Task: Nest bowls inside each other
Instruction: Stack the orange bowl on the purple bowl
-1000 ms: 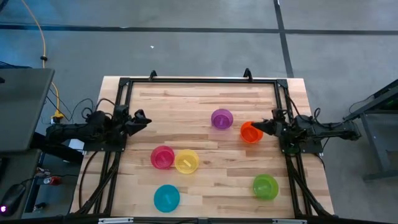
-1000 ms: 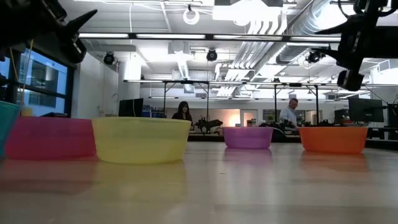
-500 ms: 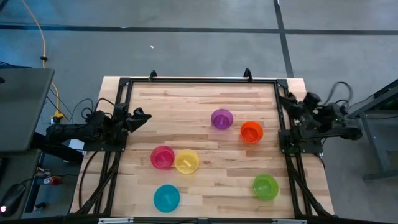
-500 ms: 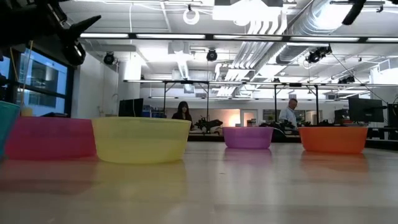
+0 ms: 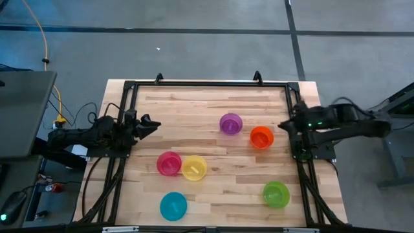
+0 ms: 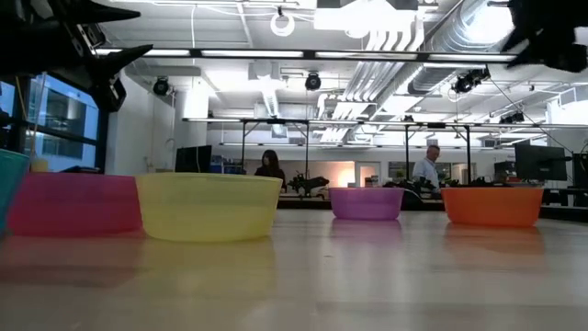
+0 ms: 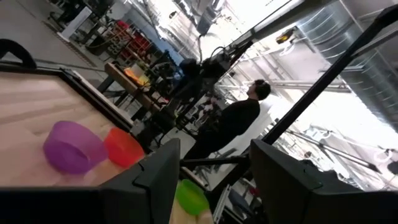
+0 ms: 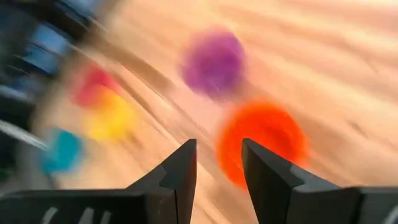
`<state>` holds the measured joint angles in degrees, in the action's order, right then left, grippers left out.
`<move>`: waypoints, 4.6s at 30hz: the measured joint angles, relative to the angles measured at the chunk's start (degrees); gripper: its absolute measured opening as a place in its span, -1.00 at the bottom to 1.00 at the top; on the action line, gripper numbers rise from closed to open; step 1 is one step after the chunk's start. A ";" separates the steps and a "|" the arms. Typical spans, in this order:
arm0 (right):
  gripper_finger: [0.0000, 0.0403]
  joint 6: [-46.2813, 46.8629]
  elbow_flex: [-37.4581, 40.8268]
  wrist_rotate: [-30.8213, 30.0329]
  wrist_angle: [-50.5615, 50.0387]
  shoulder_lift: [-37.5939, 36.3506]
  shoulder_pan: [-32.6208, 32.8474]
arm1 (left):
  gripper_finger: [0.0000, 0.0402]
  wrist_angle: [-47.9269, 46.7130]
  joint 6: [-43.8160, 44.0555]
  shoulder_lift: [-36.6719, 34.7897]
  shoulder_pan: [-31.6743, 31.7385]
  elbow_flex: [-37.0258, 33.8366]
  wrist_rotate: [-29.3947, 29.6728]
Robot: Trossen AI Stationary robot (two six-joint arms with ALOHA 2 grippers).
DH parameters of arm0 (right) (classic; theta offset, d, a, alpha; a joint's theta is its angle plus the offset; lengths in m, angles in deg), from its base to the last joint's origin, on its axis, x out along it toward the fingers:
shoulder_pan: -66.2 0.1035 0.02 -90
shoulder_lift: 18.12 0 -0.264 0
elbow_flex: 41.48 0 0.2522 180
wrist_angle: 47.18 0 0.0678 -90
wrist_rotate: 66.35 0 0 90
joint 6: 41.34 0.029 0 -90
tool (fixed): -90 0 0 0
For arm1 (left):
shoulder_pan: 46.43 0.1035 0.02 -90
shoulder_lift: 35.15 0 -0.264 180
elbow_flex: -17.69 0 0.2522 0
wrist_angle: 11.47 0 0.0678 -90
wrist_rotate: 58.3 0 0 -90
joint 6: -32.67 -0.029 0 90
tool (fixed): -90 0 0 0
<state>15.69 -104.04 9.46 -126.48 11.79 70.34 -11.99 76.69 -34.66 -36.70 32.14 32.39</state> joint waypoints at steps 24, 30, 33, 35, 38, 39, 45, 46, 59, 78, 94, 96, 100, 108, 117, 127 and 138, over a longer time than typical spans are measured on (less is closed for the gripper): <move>-0.42 -10.30 3.28 16.37 -2.11 24.03 -25.14 | -0.08 -0.15 -2.66 0.00 0.00 0.00 -0.03; -0.42 -15.47 10.47 20.25 1.89 24.05 -31.84 | -0.08 -0.16 -2.35 -0.02 0.00 0.00 -1.55; -0.42 -17.27 12.50 23.62 5.34 24.05 -33.09 | -0.08 -0.16 -2.24 0.00 -0.04 0.00 -1.64; -0.42 -17.76 13.34 23.97 7.08 24.05 -33.80 | -0.08 -0.16 -2.24 0.00 -0.04 0.00 -1.60; -0.42 -18.56 14.61 23.93 8.10 24.09 -35.07 | -0.08 -0.17 -2.22 -0.02 -0.04 0.00 -1.57; -0.42 -18.80 15.04 23.95 8.55 24.14 -35.41 | -0.08 -0.17 -2.22 -0.02 -0.04 0.00 -1.57; -0.42 -19.58 17.17 24.28 10.23 24.16 -37.24 | -0.08 -0.16 -2.07 -0.02 -0.02 0.00 -0.98; -0.42 -19.58 17.47 24.28 10.69 24.15 -37.38 | -0.08 -0.16 -2.04 -0.01 -0.02 0.00 -0.91; -0.42 -19.57 19.73 25.20 16.16 27.58 -37.63 | -0.08 -0.18 -1.15 0.00 0.00 0.00 -0.87; -0.99 -18.29 18.49 25.26 19.45 30.58 -37.63 | -0.08 -4.92 -0.69 -0.02 0.00 0.00 -1.07; -1.00 -20.94 -6.05 23.88 13.64 42.66 -37.63 | -0.08 -6.21 -2.22 -0.02 -0.02 0.00 -0.06; -1.00 -22.73 -10.69 23.72 13.21 47.35 -37.57 | -0.08 -6.22 -2.22 -0.02 -0.02 0.00 -0.04; -1.00 -26.64 -19.14 23.72 11.09 56.81 -36.74 | -0.08 -6.67 -2.22 -0.02 -0.02 0.00 -0.33; -1.00 -31.02 -25.05 24.86 9.81 70.58 -34.53 | -0.08 -6.65 -0.86 -0.02 -0.02 0.00 -2.96; -0.95 -31.60 -25.03 27.57 12.65 74.47 -32.77 | -0.08 -7.61 -0.78 -0.02 -0.02 0.02 -3.02; -0.33 -30.08 -25.03 28.95 15.85 74.47 -29.55 | -0.08 -10.64 -1.13 -0.02 -0.02 0.02 -2.84; -0.28 -27.44 -25.01 27.69 17.03 74.47 -25.08 | -0.08 -10.54 -1.15 -0.02 -0.02 0.02 -2.83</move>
<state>-11.76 -129.04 37.15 -109.45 86.26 45.26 -22.53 75.54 -34.68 -36.72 32.16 29.56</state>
